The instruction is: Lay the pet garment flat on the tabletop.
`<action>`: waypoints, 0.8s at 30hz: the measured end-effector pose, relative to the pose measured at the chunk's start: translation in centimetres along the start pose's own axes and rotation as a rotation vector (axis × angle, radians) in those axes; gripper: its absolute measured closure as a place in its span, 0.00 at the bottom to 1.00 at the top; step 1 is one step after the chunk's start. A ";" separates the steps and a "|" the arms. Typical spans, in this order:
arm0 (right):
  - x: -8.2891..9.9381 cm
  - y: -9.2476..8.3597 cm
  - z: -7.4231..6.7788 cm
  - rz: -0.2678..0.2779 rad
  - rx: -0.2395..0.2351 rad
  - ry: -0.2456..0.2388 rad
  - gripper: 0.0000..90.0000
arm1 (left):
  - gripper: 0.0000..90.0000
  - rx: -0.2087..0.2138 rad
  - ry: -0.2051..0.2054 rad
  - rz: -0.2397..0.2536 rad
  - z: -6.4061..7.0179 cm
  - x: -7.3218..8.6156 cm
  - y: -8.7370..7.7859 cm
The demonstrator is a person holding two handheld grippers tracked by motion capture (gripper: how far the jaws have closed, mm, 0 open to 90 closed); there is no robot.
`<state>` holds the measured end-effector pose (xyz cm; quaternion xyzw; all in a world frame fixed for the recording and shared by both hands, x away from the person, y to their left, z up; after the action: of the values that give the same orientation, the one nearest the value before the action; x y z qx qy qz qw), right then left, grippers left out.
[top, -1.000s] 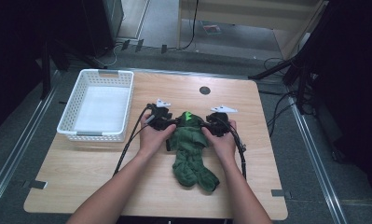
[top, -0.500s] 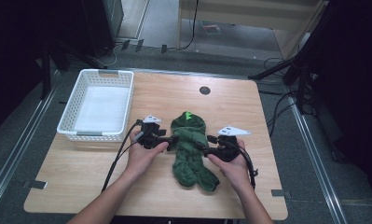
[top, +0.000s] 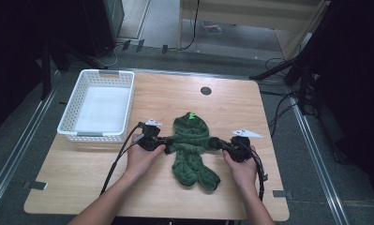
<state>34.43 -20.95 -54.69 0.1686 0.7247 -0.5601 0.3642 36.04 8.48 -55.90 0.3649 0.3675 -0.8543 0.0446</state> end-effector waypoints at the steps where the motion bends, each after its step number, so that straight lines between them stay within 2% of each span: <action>1: 0.4 0.4 0.0 -0.025 -0.008 0.000 0.96 | 0.90 0.000 0.010 -0.010 0.2 0.0 0.0; 2: 0.6 0.5 0.0 -0.045 -0.011 0.000 0.96 | 0.85 0.005 0.018 -0.013 0.4 -0.1 0.0; 4: 0.5 0.0 -0.1 -0.031 0.015 -0.026 0.93 | 0.71 -0.010 0.047 -0.008 0.5 0.0 -0.2; 5: 0.4 -0.3 0.0 -0.021 0.019 -0.034 0.91 | 0.68 -0.009 0.048 -0.004 0.4 0.0 -0.3; 7: 0.1 -1.0 0.4 0.009 -0.020 -0.022 0.83 | 0.64 0.011 0.025 0.014 0.0 0.0 -0.8; 8: 0.0 -1.3 0.5 0.015 -0.039 -0.021 0.74 | 0.61 0.031 0.015 0.029 -0.1 -0.1 -1.1; 9: 0.0 -1.3 0.5 0.015 -0.039 -0.021 0.74 | 0.57 0.031 0.015 0.029 -0.1 -0.1 -1.1; 10: -0.2 -2.1 0.8 0.027 -0.081 -0.021 0.60 | 0.52 0.081 0.017 0.055 -0.1 -0.2 -1.8; 11: -0.3 -2.5 1.0 0.033 -0.106 -0.015 0.56 | 0.50 0.118 0.012 0.068 -0.1 -0.3 -2.2; 12: -0.6 -3.1 1.2 0.033 -0.146 -0.001 0.53 | 0.48 0.136 0.011 0.075 -0.1 -0.5 -2.5; 13: -0.9 -3.6 1.5 0.046 -0.177 0.015 0.51 | 0.46 0.140 0.014 0.086 -0.1 -0.7 -2.9; 14: -1.3 -4.2 1.8 0.065 -0.185 0.033 0.51 | 0.45 0.143 0.013 0.100 -0.1 -0.9 -3.1; 16: -2.6 -4.8 2.0 0.112 -0.197 0.066 0.50 | 0.44 0.125 0.000 0.107 -0.2 -1.7 -3.0; 18: -3.7 -4.4 1.7 0.120 -0.193 0.064 0.50 | 0.43 0.087 -0.029 0.114 -0.4 -2.8 -2.4; 21: -5.5 -1.9 0.5 0.082 -0.162 0.016 0.50 | 0.42 0.026 -0.089 0.104 -1.2 -4.4 -0.9; 24: -7.1 1.2 0.3 0.054 -0.141 0.040 0.51 | 0.41 -0.021 -0.118 0.102 -2.2 -5.6 0.6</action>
<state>40.16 -19.69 -50.48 0.1733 0.7645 -0.4943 0.3757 41.65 8.41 -53.55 0.3317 0.3540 -0.8671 0.1132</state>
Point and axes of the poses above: each handheld gripper's, and its own axes: y roughly forward along the jaws, x roughly out of its underside, z roughly to its right, the point moved 2 cm from there along y, roughly forward along the jaws, and after that the axes turned 9 degrees about x, right-handed, at the moved point
